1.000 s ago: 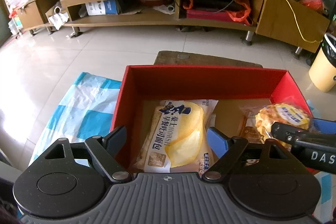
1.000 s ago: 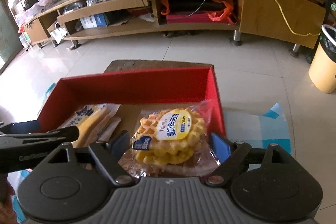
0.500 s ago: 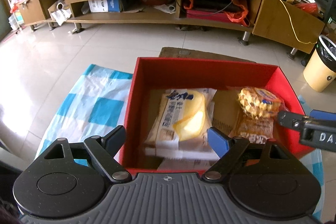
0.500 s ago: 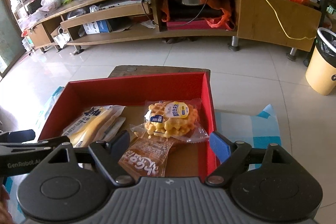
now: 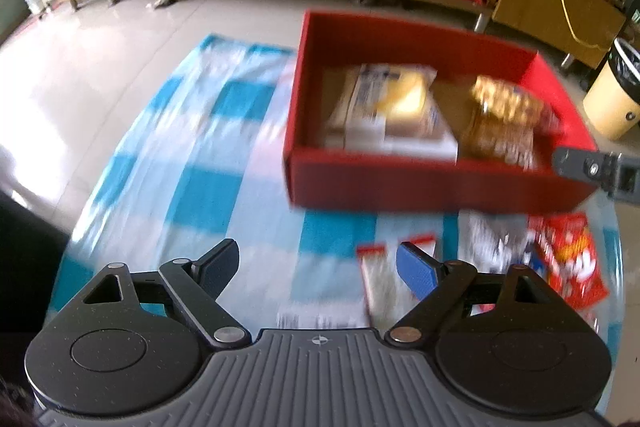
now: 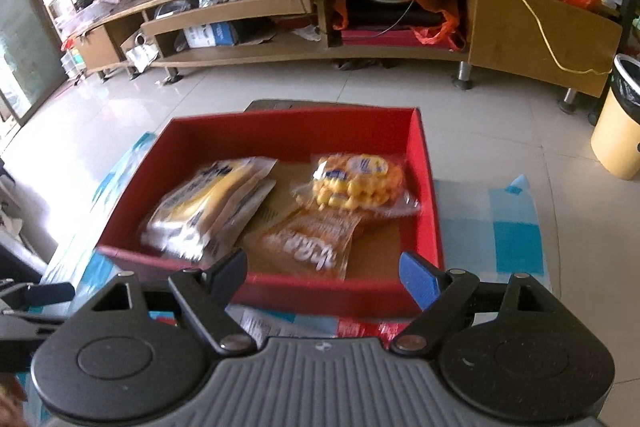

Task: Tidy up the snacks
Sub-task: 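Withdraw both tools from the box back toward the snack pile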

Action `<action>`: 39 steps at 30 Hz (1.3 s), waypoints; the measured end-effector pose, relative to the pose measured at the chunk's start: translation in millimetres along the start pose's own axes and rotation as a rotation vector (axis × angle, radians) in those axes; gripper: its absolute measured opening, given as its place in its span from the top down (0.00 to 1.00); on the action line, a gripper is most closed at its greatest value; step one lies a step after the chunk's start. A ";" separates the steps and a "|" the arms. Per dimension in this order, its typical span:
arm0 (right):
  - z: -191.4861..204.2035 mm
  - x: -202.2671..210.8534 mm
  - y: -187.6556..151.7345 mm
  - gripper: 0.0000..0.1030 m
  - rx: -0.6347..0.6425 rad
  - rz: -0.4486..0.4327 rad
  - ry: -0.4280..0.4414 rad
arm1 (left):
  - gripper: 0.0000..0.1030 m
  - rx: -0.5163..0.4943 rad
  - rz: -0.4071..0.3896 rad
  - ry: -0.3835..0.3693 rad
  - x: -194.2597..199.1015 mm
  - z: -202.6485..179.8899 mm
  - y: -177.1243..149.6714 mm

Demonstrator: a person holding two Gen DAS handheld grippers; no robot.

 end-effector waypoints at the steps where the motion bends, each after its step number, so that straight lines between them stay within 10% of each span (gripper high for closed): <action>1: 1.6 2.2 -4.5 0.22 0.003 0.006 0.001 | 0.13 0.008 0.015 -0.005 -0.2 1.5 -6.3; 15: -6.9 32.9 -67.3 0.22 -0.021 0.079 -0.001 | 0.14 0.008 0.117 0.020 -20.9 -7.7 -46.4; 21: -21.8 40.5 -82.8 0.22 -0.074 0.104 -0.017 | 0.35 0.037 0.138 -0.052 -16.7 -4.1 -50.1; 28: -29.3 38.6 -97.0 0.22 -0.119 0.152 -0.035 | 0.36 -0.012 0.159 -0.060 -4.4 -1.8 -71.1; 34: -17.8 29.7 -114.1 0.22 -0.085 0.203 -0.037 | 0.34 -0.027 0.178 -0.072 4.5 0.9 -87.2; 39: -19.5 15.1 -122.9 0.22 -0.082 0.247 -0.056 | 0.14 -0.040 0.146 -0.039 8.4 -0.6 -86.4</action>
Point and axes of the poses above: each gripper's, at about its wrist camera, not at the fingertips, and x roughly against the way its jaws point, z to its left, y to its top, the point moved 2 cm from there along -x, roughly the way its jaws point, and after that the axes turned 4 degrees about -x, right-handed, at the moved point
